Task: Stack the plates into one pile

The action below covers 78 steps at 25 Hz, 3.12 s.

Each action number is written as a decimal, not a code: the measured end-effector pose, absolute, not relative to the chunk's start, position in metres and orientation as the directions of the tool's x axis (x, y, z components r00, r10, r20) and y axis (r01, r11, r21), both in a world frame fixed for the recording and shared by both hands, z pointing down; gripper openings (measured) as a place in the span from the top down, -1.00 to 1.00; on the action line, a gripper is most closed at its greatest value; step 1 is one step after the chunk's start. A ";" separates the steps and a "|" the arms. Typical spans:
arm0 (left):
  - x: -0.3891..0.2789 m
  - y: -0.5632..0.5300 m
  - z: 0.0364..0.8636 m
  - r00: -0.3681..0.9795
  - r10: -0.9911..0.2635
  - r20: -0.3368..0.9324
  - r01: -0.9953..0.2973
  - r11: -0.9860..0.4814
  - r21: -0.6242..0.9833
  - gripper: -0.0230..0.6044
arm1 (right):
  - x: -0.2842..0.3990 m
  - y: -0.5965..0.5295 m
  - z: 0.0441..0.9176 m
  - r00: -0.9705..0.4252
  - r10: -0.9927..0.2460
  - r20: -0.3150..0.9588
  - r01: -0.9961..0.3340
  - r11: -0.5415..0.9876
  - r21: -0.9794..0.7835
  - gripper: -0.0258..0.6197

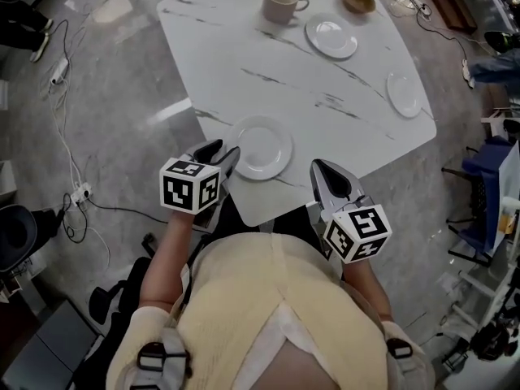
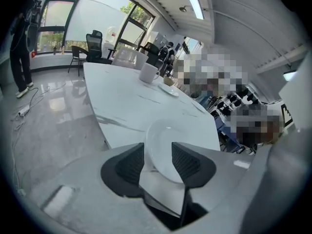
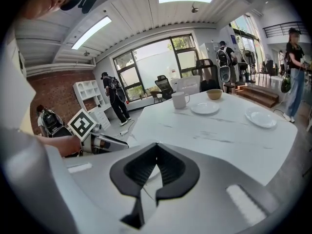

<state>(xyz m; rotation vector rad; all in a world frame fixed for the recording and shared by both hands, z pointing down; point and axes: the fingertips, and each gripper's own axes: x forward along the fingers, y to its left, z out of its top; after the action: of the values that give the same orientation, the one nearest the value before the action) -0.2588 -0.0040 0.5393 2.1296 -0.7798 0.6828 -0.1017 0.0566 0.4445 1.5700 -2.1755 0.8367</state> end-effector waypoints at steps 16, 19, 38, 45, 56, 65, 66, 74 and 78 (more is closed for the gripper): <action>-0.252 -0.010 0.556 0.518 -0.434 0.737 -0.855 -0.251 0.453 0.36 | -0.043 0.024 0.458 -0.511 -0.659 0.551 -0.859 0.376 -0.348 0.91; -0.252 -0.009 0.558 0.463 -0.454 0.762 -0.886 -0.227 0.403 0.39 | -0.035 0.018 0.461 -0.532 -0.643 0.551 -0.847 0.398 -0.354 0.91; -0.253 -0.004 0.551 0.302 -0.503 0.810 -0.952 -0.200 0.231 0.63 | -0.014 -0.006 0.458 -0.655 -0.551 0.517 -0.750 0.554 -0.362 0.91; -0.242 0.008 0.530 0.331 -0.551 0.766 -0.943 -0.208 0.259 0.71 | -0.023 -0.005 0.453 -0.699 -0.521 0.490 -0.705 0.616 -0.351 0.91; -0.234 0.012 0.499 0.447 -0.599 0.664 -0.894 -0.321 0.312 0.80 | -0.052 0.007 0.443 -0.741 -0.482 0.467 -0.647 0.697 -0.307 0.91; -0.221 0.019 0.471 0.609 -0.608 0.510 -0.789 -0.397 0.469 0.88 | -0.056 0.009 0.451 -0.748 -0.462 0.476 -0.638 0.698 -0.325 0.57; -0.219 0.020 0.468 0.628 -0.604 0.490 -0.772 -0.411 0.484 0.89 | -0.059 0.011 0.450 -0.754 -0.456 0.472 -0.631 0.703 -0.328 0.56; -0.214 0.025 0.446 0.742 -0.557 0.374 -0.662 -0.521 0.538 0.90 | -0.078 0.021 0.460 -0.782 -0.389 0.488 -0.573 0.755 -0.317 0.45; -0.212 0.028 0.434 0.796 -0.523 0.306 -0.595 -0.579 0.557 0.90 | -0.087 0.018 0.466 -0.800 -0.361 0.479 -0.543 0.775 -0.323 0.45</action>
<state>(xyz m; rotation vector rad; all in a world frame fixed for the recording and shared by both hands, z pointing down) -0.2116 0.0280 0.4341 2.3162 -0.8227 0.1409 -0.0868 0.0179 0.4659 0.6870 -2.5749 0.6398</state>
